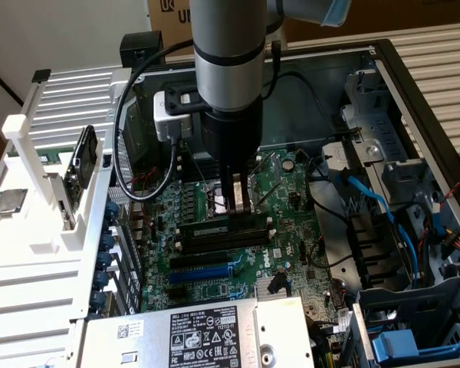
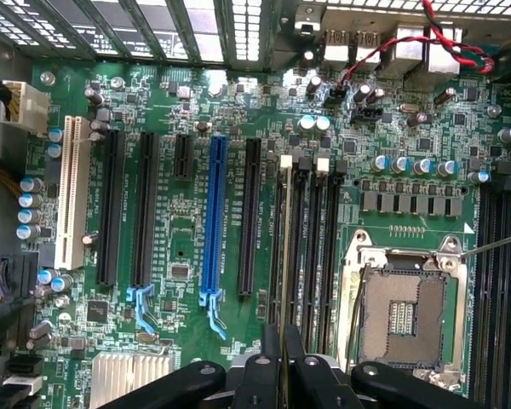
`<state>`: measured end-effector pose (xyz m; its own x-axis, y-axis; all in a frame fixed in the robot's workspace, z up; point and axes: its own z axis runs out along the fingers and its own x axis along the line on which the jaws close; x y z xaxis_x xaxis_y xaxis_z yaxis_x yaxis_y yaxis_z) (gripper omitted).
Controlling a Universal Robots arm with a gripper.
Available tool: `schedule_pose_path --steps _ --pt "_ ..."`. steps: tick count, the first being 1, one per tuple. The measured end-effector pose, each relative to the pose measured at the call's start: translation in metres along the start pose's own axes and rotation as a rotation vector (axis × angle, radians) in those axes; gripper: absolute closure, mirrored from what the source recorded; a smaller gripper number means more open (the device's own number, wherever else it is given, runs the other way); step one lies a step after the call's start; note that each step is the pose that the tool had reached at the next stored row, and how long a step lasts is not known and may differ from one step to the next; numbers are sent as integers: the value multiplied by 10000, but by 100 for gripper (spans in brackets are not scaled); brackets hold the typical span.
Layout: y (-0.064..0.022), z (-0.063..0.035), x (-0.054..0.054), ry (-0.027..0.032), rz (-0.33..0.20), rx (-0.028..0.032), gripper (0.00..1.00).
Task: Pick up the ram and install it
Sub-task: 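Insert the ram into the slot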
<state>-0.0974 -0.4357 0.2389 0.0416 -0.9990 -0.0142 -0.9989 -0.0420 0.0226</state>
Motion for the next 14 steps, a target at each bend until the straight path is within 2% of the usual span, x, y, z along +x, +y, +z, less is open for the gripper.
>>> schedule_pose_path --steps 2,6,14 --pt "-6 0 0 -5 0 -29 87" --pt "-42 0 2 -6 0 -30 87" --pt "-30 4 8 -6 1 -30 87"
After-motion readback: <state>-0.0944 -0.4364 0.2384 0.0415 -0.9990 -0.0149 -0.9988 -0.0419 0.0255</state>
